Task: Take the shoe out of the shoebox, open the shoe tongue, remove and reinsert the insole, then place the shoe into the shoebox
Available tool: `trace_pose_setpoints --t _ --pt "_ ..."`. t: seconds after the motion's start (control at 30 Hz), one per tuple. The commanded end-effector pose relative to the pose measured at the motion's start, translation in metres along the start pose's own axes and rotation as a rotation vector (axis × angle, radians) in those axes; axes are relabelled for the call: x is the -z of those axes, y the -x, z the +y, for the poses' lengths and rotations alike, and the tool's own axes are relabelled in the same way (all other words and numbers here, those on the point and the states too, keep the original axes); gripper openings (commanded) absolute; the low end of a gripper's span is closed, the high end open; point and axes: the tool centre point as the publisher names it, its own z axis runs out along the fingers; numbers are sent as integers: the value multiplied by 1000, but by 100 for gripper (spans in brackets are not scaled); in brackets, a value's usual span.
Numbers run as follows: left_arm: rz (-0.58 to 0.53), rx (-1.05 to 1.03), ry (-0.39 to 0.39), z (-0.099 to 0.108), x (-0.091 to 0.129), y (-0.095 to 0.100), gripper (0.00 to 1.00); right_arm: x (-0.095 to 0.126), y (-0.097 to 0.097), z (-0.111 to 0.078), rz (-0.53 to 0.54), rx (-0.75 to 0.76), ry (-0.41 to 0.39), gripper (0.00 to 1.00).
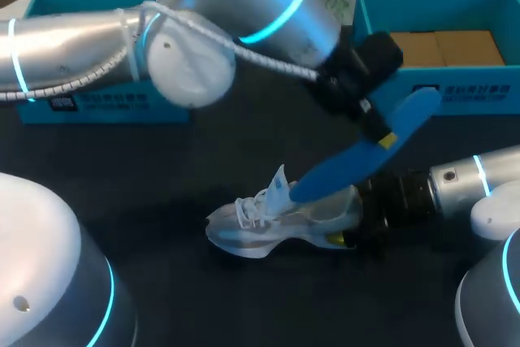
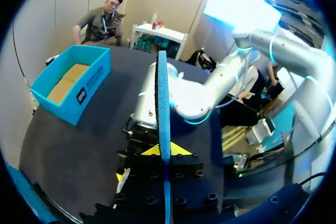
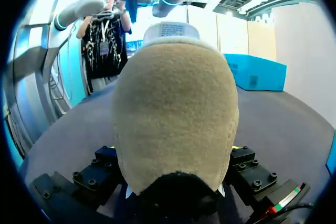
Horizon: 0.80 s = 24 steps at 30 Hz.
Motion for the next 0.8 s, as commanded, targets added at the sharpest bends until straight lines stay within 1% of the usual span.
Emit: trace_pose_setpoints --t 0.03,0.2,0.33,0.4,0.47,0.5,0.8 --pt "131 -17 -37 -2 24 -5 0 0 -1 2 -2 0 -5 0" --pt "132 -45 -88 -14 45 -17 0 0 -1 2 -2 0 -5 0" --pt "159 -74 -125 -22 66 -22 0 0 -1 2 -2 0 -5 0" --pt "202 -93 -138 -30 80 -22 0 0 -1 2 -2 0 -5 0" --pt "238 -110 -158 -36 100 -20 0 0 -1 2 -2 0 -5 0" --pt "264 -120 -162 -35 109 -19 0 0 -1 2 -2 0 -5 0" --pt "264 -120 -162 -35 109 -19 0 0 -1 2 -2 0 -5 0"
